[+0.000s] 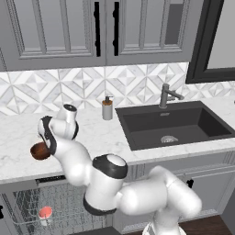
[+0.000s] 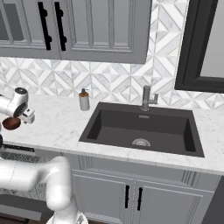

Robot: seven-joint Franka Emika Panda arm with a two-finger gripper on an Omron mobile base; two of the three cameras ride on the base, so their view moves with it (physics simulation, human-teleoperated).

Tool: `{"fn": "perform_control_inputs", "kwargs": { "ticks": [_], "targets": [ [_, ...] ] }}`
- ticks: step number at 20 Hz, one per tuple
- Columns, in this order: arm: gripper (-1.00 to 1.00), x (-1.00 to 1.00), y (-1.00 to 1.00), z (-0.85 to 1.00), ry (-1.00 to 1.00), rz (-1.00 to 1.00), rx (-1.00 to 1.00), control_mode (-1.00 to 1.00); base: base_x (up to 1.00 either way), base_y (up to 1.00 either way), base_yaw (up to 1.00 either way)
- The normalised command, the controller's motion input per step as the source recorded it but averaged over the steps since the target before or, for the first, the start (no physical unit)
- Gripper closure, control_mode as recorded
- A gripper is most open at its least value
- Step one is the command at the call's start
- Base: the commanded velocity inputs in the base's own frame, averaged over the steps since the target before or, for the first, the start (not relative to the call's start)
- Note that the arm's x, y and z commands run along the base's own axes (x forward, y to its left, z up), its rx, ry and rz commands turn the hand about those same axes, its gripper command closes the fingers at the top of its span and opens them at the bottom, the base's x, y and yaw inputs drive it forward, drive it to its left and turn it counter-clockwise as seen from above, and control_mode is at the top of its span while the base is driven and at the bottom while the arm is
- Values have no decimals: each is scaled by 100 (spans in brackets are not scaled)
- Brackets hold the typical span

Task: Pick up the cup and bowl from the counter, place them in the dishwasher, and close the dishwasher door.

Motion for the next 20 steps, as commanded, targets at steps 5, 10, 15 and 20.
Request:
{"fn": "perform_control_inputs", "kwargs": {
  "ticks": [5, 10, 15, 20],
  "targets": [
    [-100, 16, 23, -32, 3, 0, -3, -100, 0, 0, 0],
    [-100, 23, 30, -15, 9, 0, -9, -100, 0, 0, 0],
    [-100, 11, 26, -28, 16, 0, -8, -100, 0, 0, 0],
    [100, 0, 36, -8, 14, 2, 0, -100, 0, 0, 0]
  ]
}}
